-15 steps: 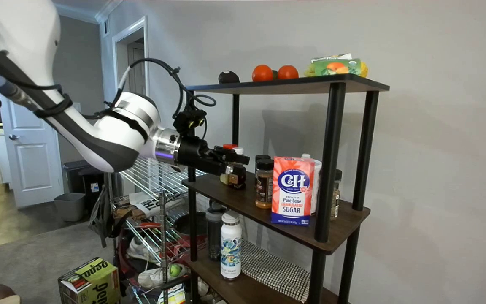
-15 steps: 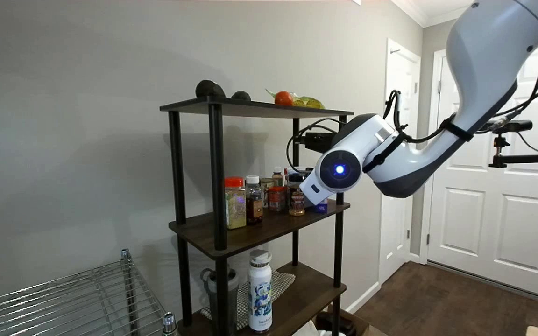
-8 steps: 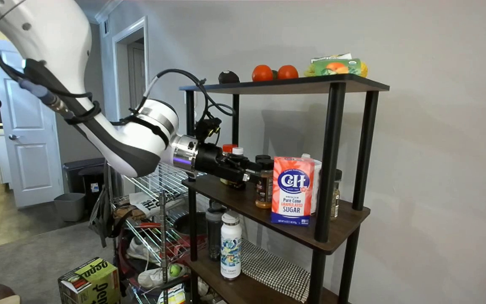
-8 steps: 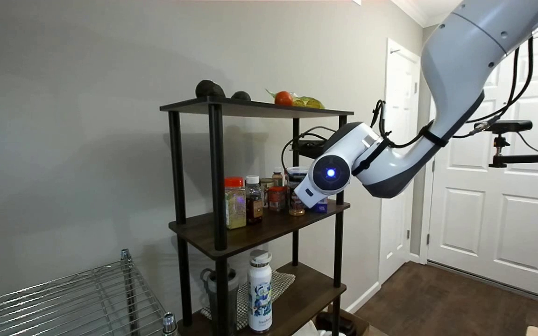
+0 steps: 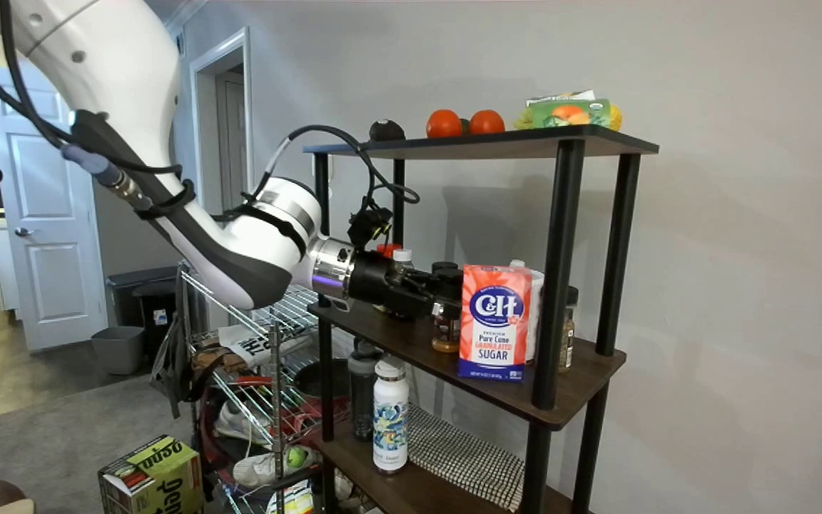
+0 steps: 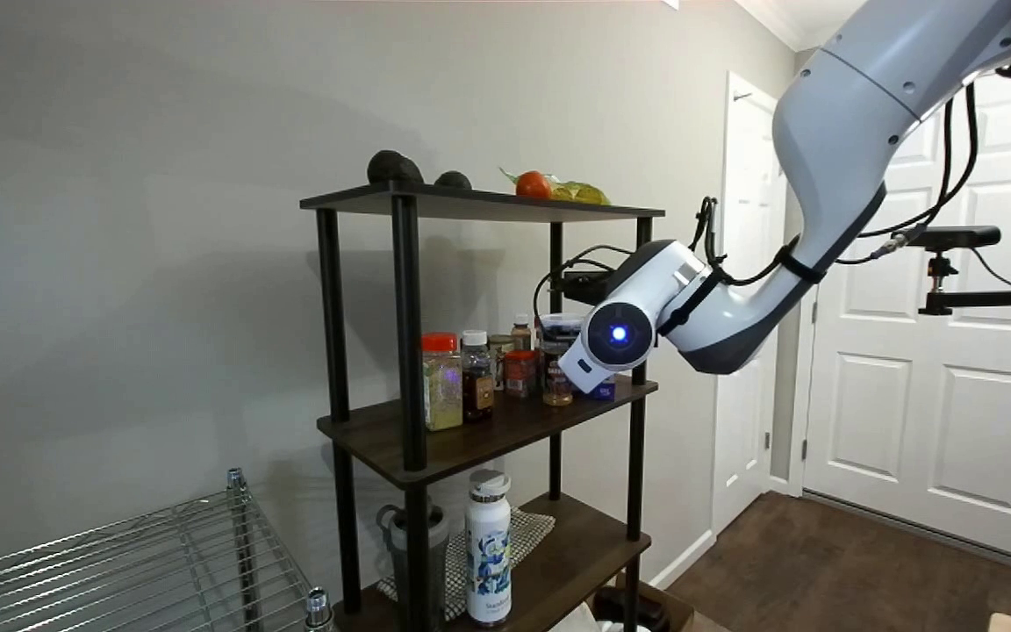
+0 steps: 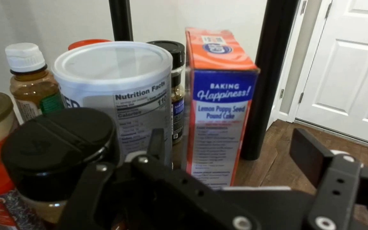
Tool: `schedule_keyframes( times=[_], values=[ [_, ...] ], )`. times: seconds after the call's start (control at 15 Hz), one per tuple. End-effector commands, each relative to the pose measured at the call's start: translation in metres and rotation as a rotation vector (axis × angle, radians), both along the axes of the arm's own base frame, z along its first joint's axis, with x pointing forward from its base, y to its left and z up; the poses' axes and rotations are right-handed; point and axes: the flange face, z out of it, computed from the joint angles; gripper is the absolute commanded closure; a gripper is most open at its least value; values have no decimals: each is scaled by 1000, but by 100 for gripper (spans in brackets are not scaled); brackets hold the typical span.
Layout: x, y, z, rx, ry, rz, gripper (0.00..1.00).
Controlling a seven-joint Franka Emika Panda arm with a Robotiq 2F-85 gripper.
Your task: Shift the orange box to the left
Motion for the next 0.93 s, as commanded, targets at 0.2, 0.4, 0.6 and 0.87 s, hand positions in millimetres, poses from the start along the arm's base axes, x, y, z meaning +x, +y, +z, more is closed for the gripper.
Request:
schedule_keyframes(
  times=[0.2,0.4,0.6,0.87],
  values=[
    [19,-14,9,-51,15,35,0],
    [24,-16,16,-71,7,49,25],
    [25,-17,19,-80,-2,57,40],
    [18,-25,15,-67,9,31,65]
  ],
)
